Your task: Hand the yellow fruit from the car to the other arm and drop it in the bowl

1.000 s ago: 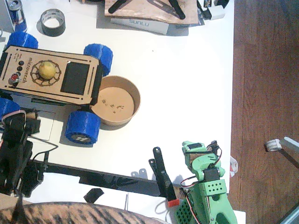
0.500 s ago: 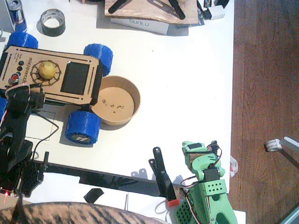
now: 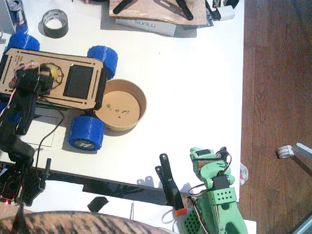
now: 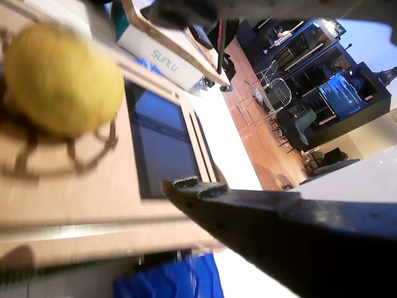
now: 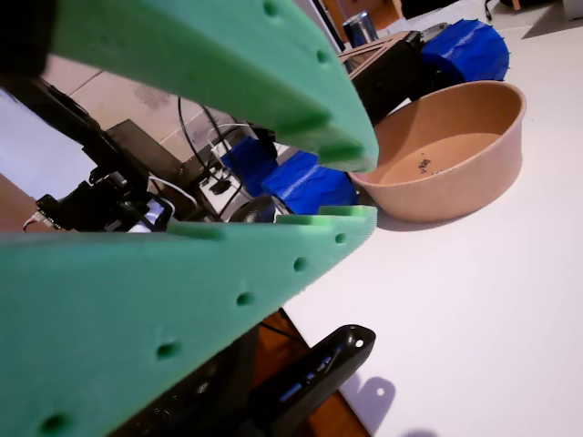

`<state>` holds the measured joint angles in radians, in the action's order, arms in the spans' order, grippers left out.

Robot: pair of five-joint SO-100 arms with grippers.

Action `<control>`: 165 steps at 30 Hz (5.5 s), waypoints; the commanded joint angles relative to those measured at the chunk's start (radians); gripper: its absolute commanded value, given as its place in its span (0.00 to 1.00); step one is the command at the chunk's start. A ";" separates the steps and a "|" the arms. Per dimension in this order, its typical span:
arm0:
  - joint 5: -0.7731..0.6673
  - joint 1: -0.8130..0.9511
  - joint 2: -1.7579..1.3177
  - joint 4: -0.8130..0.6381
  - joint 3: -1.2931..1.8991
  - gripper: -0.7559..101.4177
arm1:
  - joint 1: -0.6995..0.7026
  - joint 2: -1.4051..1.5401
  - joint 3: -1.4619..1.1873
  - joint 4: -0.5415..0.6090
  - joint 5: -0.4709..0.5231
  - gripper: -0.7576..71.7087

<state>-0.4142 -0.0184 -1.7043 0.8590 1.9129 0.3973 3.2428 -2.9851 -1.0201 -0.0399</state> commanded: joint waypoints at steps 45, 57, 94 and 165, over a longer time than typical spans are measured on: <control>0.002 -0.127 0.459 0.067 -0.413 0.37 | 0.005 0.006 0.044 -0.005 0.002 0.01; 0.009 -0.143 0.514 0.044 -0.413 0.38 | 0.006 0.006 0.044 -0.003 0.000 0.01; 0.000 -0.058 0.663 0.084 -0.637 0.40 | 0.006 0.008 0.044 -0.005 0.002 0.01; -1.124 1.312 -1.465 -0.416 1.169 0.01 | 0.749 -0.025 0.074 0.229 1.092 0.02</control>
<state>-1.5094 1.2517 -3.1661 0.5246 3.0894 1.1075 3.2260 -2.9207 -0.8130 1.0339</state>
